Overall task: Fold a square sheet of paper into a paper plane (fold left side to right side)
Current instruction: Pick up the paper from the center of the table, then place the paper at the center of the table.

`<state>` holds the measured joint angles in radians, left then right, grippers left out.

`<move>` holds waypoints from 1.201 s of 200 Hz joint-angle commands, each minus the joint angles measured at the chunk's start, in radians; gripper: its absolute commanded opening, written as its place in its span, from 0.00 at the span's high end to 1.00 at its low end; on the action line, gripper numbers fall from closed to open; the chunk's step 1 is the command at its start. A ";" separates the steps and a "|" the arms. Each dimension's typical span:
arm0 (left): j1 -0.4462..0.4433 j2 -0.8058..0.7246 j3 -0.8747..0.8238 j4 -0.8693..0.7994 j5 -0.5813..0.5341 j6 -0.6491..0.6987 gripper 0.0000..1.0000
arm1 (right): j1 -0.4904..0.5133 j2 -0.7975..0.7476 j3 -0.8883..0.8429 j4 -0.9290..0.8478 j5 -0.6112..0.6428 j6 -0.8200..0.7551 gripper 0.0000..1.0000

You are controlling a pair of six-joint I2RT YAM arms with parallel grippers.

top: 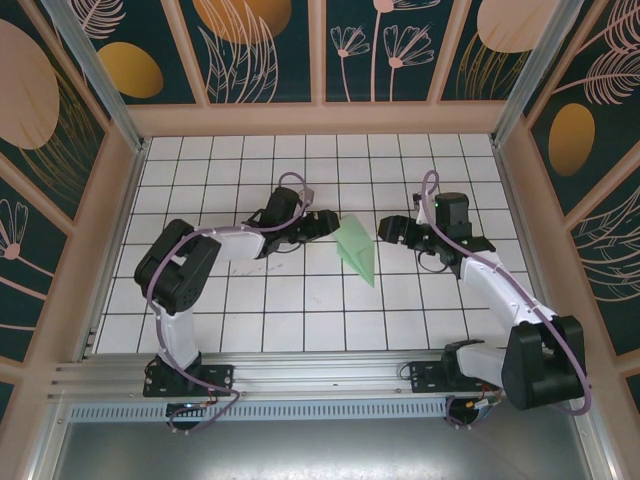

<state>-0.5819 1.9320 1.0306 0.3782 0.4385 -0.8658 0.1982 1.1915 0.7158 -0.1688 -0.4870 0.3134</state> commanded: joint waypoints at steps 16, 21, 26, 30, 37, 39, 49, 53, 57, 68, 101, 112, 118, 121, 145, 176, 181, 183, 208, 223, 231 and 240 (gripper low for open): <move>-0.007 0.069 0.059 0.098 0.061 -0.040 0.46 | -0.031 -0.021 -0.013 0.023 -0.056 -0.007 0.18; -0.007 0.075 0.064 0.105 0.072 -0.042 0.50 | -0.034 -0.020 -0.012 0.023 -0.061 -0.010 0.17; -0.007 0.079 0.067 0.106 0.078 -0.043 0.54 | -0.039 -0.020 -0.011 0.024 -0.064 -0.012 0.16; -0.007 0.080 0.069 0.106 0.080 -0.042 0.57 | -0.041 -0.021 -0.010 0.023 -0.067 -0.014 0.16; -0.007 0.081 0.069 0.102 0.081 -0.042 0.61 | -0.047 -0.019 -0.007 0.020 -0.069 -0.015 0.15; -0.007 0.080 0.068 0.101 0.080 -0.042 0.62 | -0.048 -0.018 -0.005 0.020 -0.068 -0.016 0.14; -0.007 0.075 0.064 0.088 0.075 -0.035 0.67 | -0.054 -0.016 0.001 0.017 -0.075 -0.020 0.13; -0.006 0.071 0.061 0.083 0.071 -0.032 0.70 | -0.057 -0.014 0.004 0.016 -0.077 -0.021 0.12; -0.006 0.069 0.057 0.080 0.069 -0.030 0.72 | -0.058 -0.014 0.007 0.015 -0.078 -0.023 0.12; -0.007 0.060 0.047 0.071 0.062 -0.024 0.78 | -0.062 -0.010 0.015 0.011 -0.081 -0.026 0.10; -0.005 0.022 0.036 0.025 0.037 0.045 0.91 | -0.068 0.023 0.034 0.021 -0.099 -0.048 0.01; -0.003 0.004 0.033 0.009 0.040 0.088 0.96 | -0.070 0.045 0.041 0.031 -0.129 -0.065 0.01; -0.001 -0.009 0.029 -0.002 0.040 0.114 0.97 | -0.070 0.060 0.047 0.040 -0.162 -0.079 0.01; 0.001 -0.017 0.027 -0.006 0.042 0.128 0.98 | -0.069 0.069 0.050 0.045 -0.174 -0.084 0.01; 0.027 -0.087 -0.021 -0.019 0.098 0.254 1.00 | -0.071 0.117 0.043 0.155 -0.275 -0.105 0.01; 0.070 -0.167 -0.107 -0.027 0.203 0.368 1.00 | -0.074 0.230 0.052 0.284 -0.444 -0.160 0.06; 0.075 -0.174 -0.116 -0.025 0.226 0.383 1.00 | -0.073 0.252 0.055 0.301 -0.472 -0.169 0.08; 0.077 -0.177 -0.119 -0.025 0.234 0.389 1.00 | -0.074 0.264 0.056 0.306 -0.482 -0.173 0.08; 0.088 -0.199 -0.148 -0.025 0.320 0.448 1.00 | -0.074 0.376 0.069 0.335 -0.608 -0.235 0.17; 0.089 -0.207 -0.154 -0.031 0.347 0.478 1.00 | -0.072 0.430 0.067 0.360 -0.663 -0.255 0.21; 0.090 -0.206 -0.156 -0.033 0.359 0.490 1.00 | -0.069 0.455 0.068 0.371 -0.685 -0.263 0.23; 0.090 -0.204 -0.156 -0.034 0.374 0.502 1.00 | -0.063 0.483 0.073 0.371 -0.703 -0.276 0.25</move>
<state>-0.4934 1.7523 0.8841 0.3553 0.7185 -0.4572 0.1307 1.6218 0.7574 0.1299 -1.0374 0.1169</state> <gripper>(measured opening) 0.046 0.770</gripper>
